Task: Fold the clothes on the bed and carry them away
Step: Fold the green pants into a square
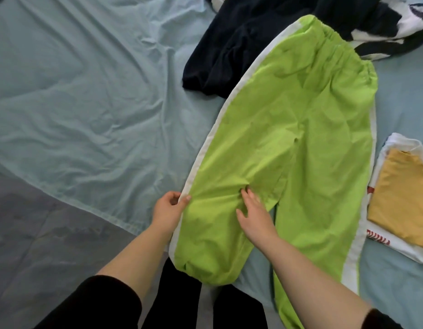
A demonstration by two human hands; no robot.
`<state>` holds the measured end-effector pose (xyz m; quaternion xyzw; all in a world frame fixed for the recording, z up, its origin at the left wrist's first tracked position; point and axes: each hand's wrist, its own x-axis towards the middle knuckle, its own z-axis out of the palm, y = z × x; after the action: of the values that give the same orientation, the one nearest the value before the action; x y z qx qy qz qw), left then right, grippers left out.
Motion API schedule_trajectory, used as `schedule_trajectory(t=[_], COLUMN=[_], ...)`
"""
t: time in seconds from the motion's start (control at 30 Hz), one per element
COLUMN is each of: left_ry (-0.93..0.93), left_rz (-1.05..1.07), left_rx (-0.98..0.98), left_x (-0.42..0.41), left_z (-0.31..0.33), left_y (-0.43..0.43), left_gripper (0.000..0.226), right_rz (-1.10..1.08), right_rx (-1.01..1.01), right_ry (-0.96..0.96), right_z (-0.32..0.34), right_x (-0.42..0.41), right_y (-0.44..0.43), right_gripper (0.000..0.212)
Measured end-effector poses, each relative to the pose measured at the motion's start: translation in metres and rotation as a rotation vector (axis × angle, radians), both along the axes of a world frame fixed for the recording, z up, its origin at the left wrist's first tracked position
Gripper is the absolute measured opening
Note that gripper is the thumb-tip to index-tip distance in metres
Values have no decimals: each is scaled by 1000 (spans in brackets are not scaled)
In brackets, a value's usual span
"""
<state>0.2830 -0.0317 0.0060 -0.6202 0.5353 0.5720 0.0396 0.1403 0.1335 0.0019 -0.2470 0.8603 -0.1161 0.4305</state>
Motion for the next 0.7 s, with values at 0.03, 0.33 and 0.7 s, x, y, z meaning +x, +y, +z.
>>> schedule_trajectory(t=[0.03,0.33,0.7], left_ry=[7,177,240], left_rz=[-37,-418,-767], left_rx=[35,109,198], left_x=[2,-17,-63], left_z=[1,33,55], left_y=[-2,53,189], left_gripper=[17,49,92], right_rz=[7,-503,-774], right_rx=[23,-236,-317], right_ry=[3,-374,-86], right_z=[0,34,47], right_x=[3,24,-71], right_y=[-2,-48,85], right_gripper=[64,90,12])
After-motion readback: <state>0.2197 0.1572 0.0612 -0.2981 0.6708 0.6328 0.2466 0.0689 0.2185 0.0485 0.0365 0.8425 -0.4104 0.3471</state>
